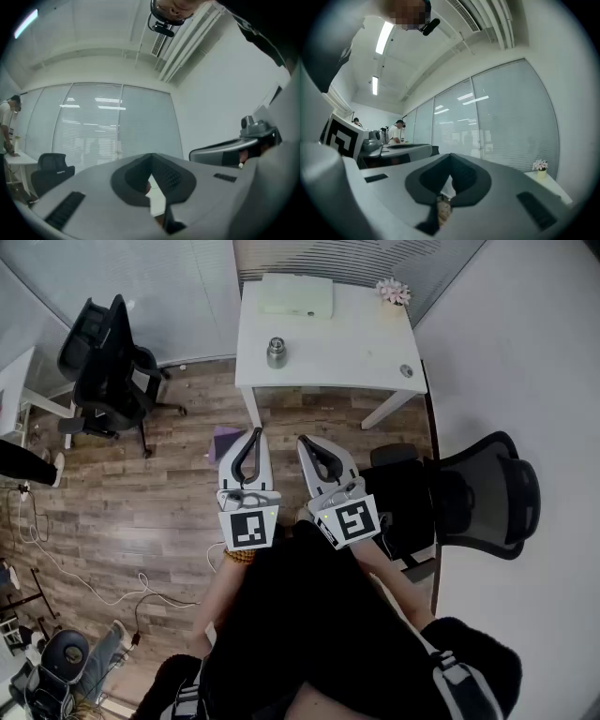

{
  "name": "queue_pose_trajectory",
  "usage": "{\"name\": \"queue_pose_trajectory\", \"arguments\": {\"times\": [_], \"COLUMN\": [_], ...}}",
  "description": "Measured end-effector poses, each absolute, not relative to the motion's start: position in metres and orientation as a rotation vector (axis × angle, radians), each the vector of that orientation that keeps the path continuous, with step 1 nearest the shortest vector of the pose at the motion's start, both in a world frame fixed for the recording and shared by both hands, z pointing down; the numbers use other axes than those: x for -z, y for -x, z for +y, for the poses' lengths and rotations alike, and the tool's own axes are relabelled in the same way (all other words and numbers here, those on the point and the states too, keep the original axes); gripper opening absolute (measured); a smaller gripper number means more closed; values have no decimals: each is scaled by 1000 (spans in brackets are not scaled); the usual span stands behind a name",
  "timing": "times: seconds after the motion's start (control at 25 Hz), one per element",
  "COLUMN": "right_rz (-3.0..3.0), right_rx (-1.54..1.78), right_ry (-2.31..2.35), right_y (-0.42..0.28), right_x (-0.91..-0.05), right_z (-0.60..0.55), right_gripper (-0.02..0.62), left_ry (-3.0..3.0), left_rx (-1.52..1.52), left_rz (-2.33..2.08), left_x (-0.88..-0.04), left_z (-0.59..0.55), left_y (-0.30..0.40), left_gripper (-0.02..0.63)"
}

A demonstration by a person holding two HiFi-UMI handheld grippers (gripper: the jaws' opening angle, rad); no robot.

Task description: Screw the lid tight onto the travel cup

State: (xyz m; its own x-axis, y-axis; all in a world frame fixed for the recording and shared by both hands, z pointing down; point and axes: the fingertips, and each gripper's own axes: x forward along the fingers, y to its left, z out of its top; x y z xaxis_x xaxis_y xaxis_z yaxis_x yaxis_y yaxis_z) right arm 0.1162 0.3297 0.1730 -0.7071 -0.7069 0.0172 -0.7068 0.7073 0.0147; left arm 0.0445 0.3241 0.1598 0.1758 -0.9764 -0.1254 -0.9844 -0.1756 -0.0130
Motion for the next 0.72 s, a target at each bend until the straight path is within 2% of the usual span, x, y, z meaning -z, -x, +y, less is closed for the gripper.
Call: {"name": "queue_pose_trajectory", "arguments": {"times": [0.2, 0.28, 0.36, 0.56, 0.72], "right_rz": [-2931, -2905, -2865, -2771, -2719], "right_rx": [-84, -72, -15, 143, 91], "right_ry": [-1070, -1001, -979, -1011, -1018], "right_y": [-96, -86, -82, -89, -101], "right_x": [-180, -187, -193, -198, -214], "right_z": [322, 315, 302, 243, 190], "right_gripper": [2, 88, 92, 120, 129], "left_ry": [2343, 2366, 2388, 2465, 2505], "left_rx": [-115, -109, -98, 8, 73], "left_rz": [1951, 1921, 1888, 1811, 1755], "left_x": [-171, -178, -186, -219, -252], "left_z": [314, 307, 298, 253, 210], "left_y": [-23, -14, -6, 6, 3], "left_gripper": [9, 11, 15, 117, 216]}}
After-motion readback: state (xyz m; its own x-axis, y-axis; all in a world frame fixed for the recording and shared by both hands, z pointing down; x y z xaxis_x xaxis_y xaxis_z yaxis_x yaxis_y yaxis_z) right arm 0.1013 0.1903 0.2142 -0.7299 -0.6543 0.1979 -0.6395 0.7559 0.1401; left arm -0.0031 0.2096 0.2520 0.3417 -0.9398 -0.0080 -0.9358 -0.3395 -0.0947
